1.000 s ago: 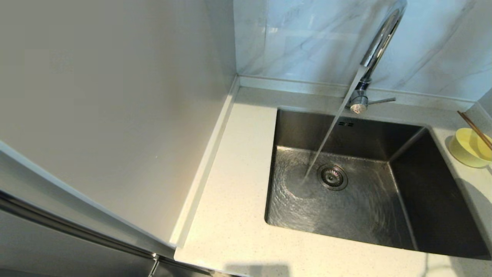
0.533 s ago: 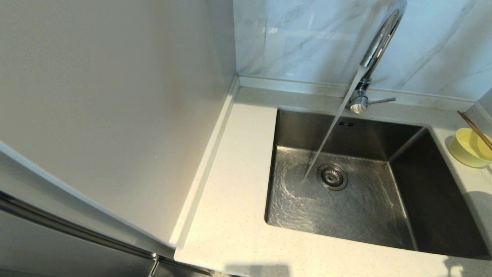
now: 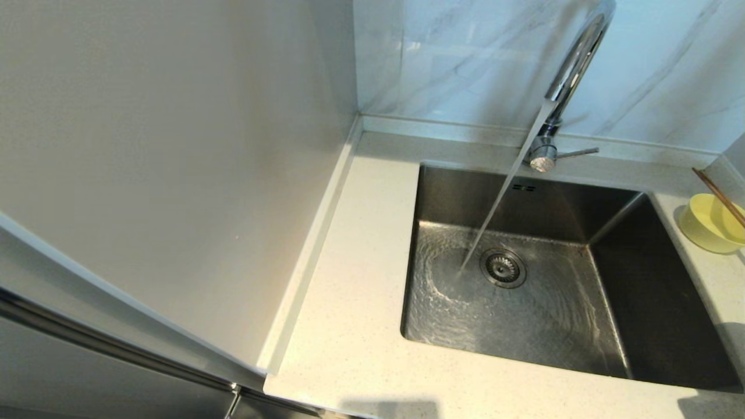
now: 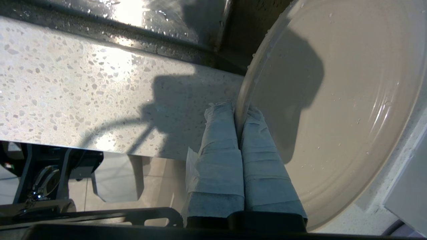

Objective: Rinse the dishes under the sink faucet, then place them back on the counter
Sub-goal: Place the plate on the table

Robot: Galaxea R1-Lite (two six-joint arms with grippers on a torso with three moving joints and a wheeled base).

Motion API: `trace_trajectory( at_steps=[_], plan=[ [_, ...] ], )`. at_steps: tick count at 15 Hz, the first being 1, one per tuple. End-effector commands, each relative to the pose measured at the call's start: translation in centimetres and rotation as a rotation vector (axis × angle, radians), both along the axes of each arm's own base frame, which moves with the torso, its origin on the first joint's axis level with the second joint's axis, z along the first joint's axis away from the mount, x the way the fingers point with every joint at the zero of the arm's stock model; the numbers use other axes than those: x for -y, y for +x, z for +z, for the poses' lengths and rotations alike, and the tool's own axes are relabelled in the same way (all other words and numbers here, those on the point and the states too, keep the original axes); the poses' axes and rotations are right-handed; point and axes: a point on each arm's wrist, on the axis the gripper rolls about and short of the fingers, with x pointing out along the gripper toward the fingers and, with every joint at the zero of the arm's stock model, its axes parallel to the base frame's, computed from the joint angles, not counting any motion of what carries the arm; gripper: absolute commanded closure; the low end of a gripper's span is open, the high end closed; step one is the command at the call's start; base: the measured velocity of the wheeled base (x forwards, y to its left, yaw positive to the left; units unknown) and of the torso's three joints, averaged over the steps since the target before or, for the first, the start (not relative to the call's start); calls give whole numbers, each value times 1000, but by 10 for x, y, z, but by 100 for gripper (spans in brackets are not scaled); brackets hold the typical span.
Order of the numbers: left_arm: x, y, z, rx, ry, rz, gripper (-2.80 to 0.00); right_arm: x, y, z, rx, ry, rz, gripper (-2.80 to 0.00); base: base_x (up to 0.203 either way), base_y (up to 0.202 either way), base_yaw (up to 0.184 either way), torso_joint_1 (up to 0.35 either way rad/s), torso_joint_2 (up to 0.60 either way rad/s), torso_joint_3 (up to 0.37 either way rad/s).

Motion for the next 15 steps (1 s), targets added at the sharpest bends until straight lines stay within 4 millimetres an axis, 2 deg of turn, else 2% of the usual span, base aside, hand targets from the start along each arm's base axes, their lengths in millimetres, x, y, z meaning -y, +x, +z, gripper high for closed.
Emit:
trace_trajectory(
  at_steps=[1, 6, 10, 15],
  plan=[
    [0, 0, 0, 0, 0, 0, 0, 2, 2, -4, -29, 10, -7, 0, 0, 0, 0, 0, 0, 0],
    [0, 0, 0, 0, 0, -1, 0, 13, 11, -16, -87, 45, -62, 0, 0, 0, 0, 0, 0, 0],
    [0, 0, 0, 0, 0, -1, 0, 24, 27, -31, -41, 25, -81, 0, 0, 0, 0, 0, 0, 0],
    [0, 0, 0, 0, 0, 0, 0, 36, 37, -36, -32, 25, -122, 0, 0, 0, 0, 0, 0, 0]
  ],
)
